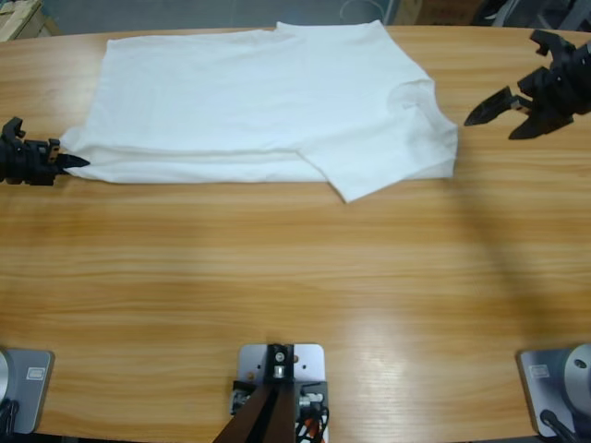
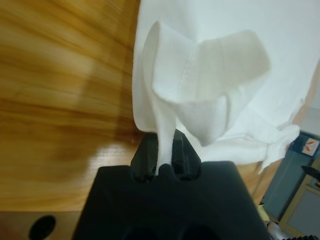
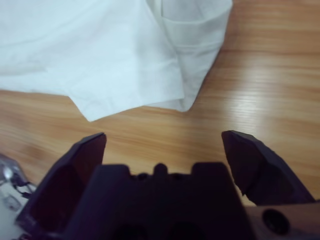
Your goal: Fold clothes
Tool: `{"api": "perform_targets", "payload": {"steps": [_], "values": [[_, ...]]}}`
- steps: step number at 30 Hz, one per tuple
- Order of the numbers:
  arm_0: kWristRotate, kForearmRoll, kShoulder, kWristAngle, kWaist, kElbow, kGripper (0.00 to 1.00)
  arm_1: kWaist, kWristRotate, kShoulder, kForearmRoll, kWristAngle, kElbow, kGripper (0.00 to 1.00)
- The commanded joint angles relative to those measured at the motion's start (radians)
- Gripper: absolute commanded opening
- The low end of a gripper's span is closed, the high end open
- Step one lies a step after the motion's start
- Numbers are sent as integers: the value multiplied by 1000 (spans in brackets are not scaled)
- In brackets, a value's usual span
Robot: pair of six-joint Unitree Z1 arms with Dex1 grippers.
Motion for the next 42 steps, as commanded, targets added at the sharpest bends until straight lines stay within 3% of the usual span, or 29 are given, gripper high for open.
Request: {"api": "perform_targets", "payload": {"steps": [1, 5, 8, 10, 14, 16, 18, 19, 22, 23, 24, 25, 27, 29, 30, 42], "values": [[8, 3, -67, -25, 59, 31, 0, -24, 167, -53, -251, 116, 261, 938], [8, 10, -69, -26, 57, 32, 0, -24, 254, -23, -424, 142, 389, 931], [8, 10, -69, -26, 56, 29, 0, -24, 285, 44, -509, 150, 449, 844], [8, 10, -68, -26, 56, 31, 0, -24, 298, 84, -574, 164, 489, 718], [8, 10, -63, -26, 56, 27, 0, -24, 309, 130, -660, 185, 540, 350], [9, 10, -58, -26, 56, 27, 0, -24, 309, 141, -675, 187, 547, 307], [10, 10, -56, -26, 56, 28, 0, -24, 309, 142, -687, 190, 549, 116], [10, 10, -56, -26, 56, 28, 0, -24, 309, 140, -694, 189, 548, 108], [11, 10, -57, -26, 56, 28, 0, -24, 309, 145, -703, 188, 540, 134], [11, 10, -57, -26, 56, 29, 0, -24, 309, 144, -708, 188, 540, 184], [13, 10, -56, -26, 56, 29, 0, -24, 309, 144, -709, 186, 538, 357], [14, 10, -56, -26, 57, 29, 0, -26, 309, 145, -710, 185, 536, 457], [16, 10, -54, -26, 57, 29, 0, -33, 309, 149, -715, 185, 535, 540], [14, 10, -56, -26, 57, 27, 0, -44, 309, 149, -719, 185, 534, 555], [13, 10, -55, -26, 57, 26, 0, -50, 308, 150, -721, 185, 532, 628], [22, 10, -43, -26, 73, 26, 0, -58, 305, 222, -772, 183, 516, 655]]}}
